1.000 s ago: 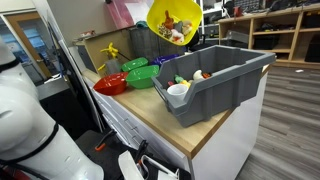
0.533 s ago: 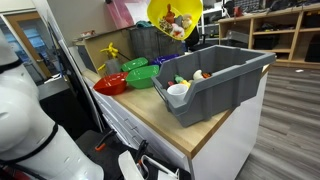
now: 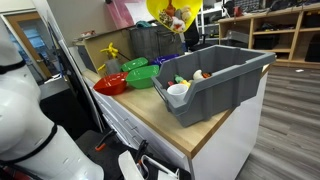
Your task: Pour the plush toys out of the yellow bowl and into the grey container.
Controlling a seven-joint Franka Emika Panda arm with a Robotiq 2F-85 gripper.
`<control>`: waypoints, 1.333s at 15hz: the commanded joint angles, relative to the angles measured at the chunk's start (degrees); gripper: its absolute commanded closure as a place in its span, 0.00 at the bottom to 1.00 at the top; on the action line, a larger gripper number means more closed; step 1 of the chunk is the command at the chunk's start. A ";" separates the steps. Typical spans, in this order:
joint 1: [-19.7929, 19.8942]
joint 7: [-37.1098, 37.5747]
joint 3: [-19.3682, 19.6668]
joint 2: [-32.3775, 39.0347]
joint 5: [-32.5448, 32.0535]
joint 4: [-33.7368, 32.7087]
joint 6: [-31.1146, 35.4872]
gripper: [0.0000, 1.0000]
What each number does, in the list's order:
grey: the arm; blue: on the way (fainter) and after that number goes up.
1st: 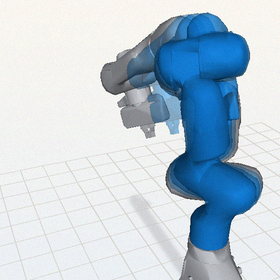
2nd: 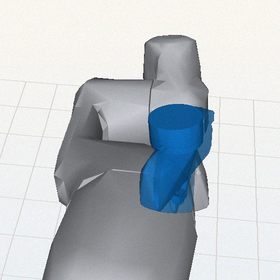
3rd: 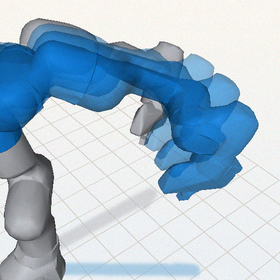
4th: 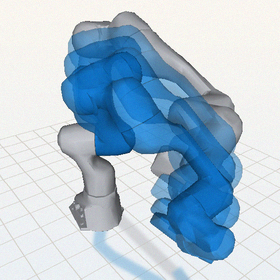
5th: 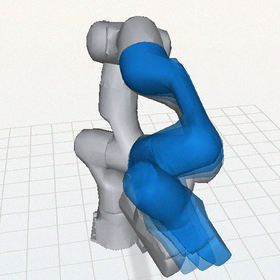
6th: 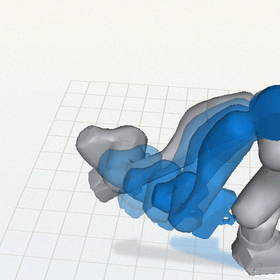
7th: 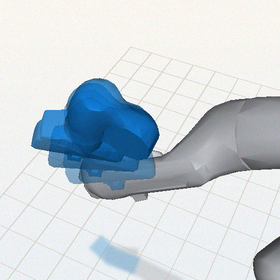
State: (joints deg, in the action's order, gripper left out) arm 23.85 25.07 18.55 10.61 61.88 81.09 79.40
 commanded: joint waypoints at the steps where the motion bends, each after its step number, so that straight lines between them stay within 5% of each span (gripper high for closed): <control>1: 1.42 1.32 0.41 2.13 3.68 -3.80 -3.73 0.99; 20: 4.49 0.77 0.57 5.04 5.54 -8.27 -13.82 0.99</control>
State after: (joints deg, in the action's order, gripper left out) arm 27.61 25.08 18.77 13.98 65.01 75.78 68.06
